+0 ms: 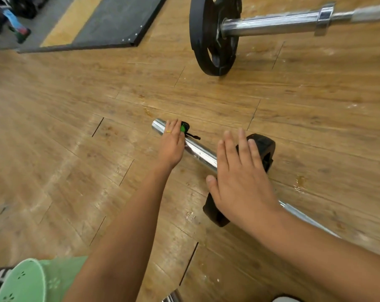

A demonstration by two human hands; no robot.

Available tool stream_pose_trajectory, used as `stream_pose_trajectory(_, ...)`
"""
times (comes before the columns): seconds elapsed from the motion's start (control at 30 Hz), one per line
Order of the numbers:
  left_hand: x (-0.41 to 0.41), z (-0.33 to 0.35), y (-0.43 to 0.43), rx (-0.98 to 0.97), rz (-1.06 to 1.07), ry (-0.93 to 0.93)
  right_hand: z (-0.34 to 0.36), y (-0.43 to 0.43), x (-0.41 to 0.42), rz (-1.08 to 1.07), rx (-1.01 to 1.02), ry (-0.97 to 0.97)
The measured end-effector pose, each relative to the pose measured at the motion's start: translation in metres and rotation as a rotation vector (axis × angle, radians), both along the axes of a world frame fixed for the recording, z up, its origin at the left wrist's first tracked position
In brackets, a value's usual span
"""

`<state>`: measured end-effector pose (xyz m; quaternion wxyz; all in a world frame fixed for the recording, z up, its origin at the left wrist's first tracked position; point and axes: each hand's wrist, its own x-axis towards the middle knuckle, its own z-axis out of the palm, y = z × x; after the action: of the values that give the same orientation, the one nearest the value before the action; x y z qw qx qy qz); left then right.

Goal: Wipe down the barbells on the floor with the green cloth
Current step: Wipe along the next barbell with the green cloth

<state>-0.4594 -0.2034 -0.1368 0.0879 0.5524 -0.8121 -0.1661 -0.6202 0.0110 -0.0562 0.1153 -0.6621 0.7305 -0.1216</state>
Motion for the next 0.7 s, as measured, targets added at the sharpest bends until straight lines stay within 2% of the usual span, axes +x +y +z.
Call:
stream_pose_trajectory(0.17, -0.005, 0.006, -0.034, 0.044, 0.095, 0.035, 0.001, -0.013, -0.018, -0.064, 0.020, -0.039)
stream_pose_trajectory(0.3, -0.012, 0.004, -0.041, 0.033, -0.061, -0.063, 0.002, -0.022, -0.035, -0.092, 0.023, -0.097)
stream_pose_trajectory(0.47, -0.020, 0.008, -0.055, 0.054, 0.033, -0.017, -0.001, -0.029, -0.050, -0.072, 0.026, -0.103)
stream_pose_trajectory(0.6, -0.011, 0.005, -0.049, 0.060, -0.078, -0.022, -0.002, -0.033, -0.061, -0.044, 0.053, -0.112)
stream_pose_trajectory(0.7, -0.010, 0.012, -0.070, 0.105, 0.032, -0.019, -0.002, -0.034, -0.063, -0.017, 0.066, -0.125)
